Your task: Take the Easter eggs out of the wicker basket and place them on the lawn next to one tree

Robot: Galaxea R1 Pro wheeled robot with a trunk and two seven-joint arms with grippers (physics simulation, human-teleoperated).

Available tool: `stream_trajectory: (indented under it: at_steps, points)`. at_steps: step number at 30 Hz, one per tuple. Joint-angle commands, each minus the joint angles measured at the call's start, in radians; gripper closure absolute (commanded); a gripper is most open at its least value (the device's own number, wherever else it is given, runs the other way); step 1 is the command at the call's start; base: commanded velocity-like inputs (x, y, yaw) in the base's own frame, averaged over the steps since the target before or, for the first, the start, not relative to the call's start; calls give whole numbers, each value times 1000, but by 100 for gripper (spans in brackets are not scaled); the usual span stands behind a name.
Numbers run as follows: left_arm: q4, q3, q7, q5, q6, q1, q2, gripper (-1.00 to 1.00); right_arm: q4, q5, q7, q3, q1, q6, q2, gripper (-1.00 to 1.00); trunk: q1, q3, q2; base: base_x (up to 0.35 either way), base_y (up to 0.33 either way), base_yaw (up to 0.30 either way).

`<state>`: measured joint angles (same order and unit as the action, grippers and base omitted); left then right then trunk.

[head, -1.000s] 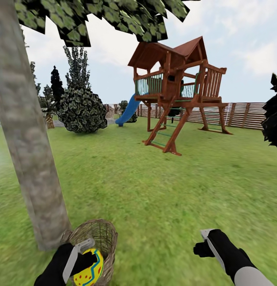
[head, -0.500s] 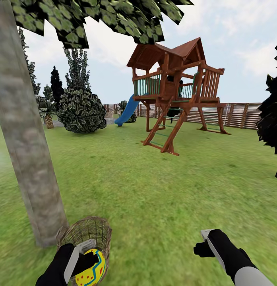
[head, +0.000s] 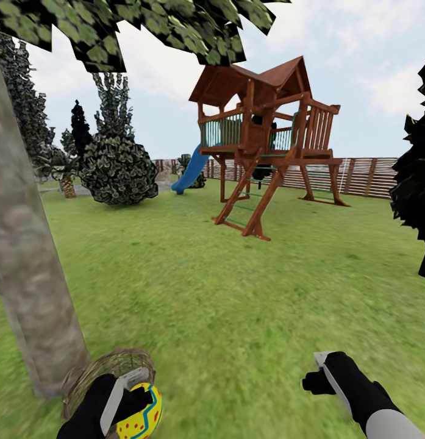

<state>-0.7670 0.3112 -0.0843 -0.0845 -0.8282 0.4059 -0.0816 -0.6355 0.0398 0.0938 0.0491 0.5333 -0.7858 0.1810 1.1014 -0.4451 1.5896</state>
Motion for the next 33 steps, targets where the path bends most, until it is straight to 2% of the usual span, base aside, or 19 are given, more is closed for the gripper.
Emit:
stream_trajectory:
  at_steps: [1,33]
  points:
    - [-2,3,-9,-9,-5,1,-1,100,-1,5,6,5,1,-4,1,-100,-4,2,-7,210,-176,-12]
    - [-3,4,-9,-9,-5,1,-1,100,-1,8,4,4,1,-6,2,-100,-126,102,-231,256,-182,0]
